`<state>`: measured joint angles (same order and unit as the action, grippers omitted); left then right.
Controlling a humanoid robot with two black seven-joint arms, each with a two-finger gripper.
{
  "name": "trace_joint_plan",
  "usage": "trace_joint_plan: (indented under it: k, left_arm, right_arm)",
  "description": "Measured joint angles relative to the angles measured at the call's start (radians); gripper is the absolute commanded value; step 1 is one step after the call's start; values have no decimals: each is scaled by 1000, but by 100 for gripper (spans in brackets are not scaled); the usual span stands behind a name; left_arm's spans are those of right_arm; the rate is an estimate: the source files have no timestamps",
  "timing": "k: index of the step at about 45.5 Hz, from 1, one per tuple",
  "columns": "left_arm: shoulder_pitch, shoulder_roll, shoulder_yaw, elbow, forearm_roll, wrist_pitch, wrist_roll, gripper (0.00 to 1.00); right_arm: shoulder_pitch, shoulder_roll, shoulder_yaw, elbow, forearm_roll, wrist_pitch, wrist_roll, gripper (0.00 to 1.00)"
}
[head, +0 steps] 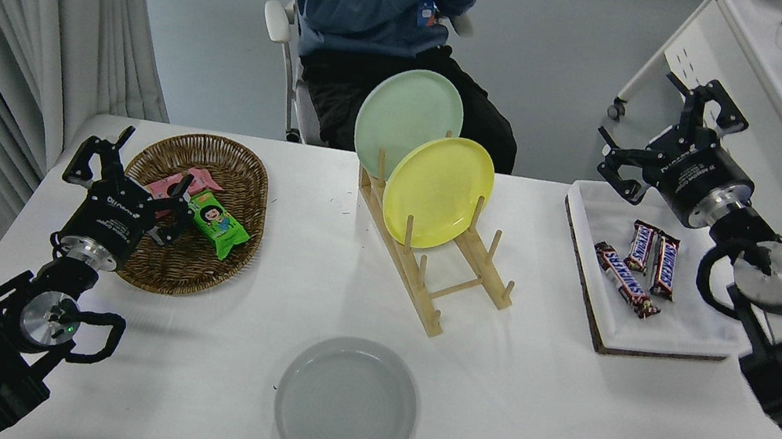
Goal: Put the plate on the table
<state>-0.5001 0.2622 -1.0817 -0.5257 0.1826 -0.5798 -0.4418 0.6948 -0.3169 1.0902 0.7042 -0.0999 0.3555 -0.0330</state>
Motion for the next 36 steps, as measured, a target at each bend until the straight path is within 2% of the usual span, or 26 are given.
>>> trace_joint_plan:
  k: [15,36]
  left_arm:
    - [0,0,0,0,0,0,0,100]
    - [0,0,0,1,0,0,0,100]
  right_arm:
    - [-174,47,204,-12,-10,93,12,100]
    - [-251,121,344,-26,-16,116,28,100]
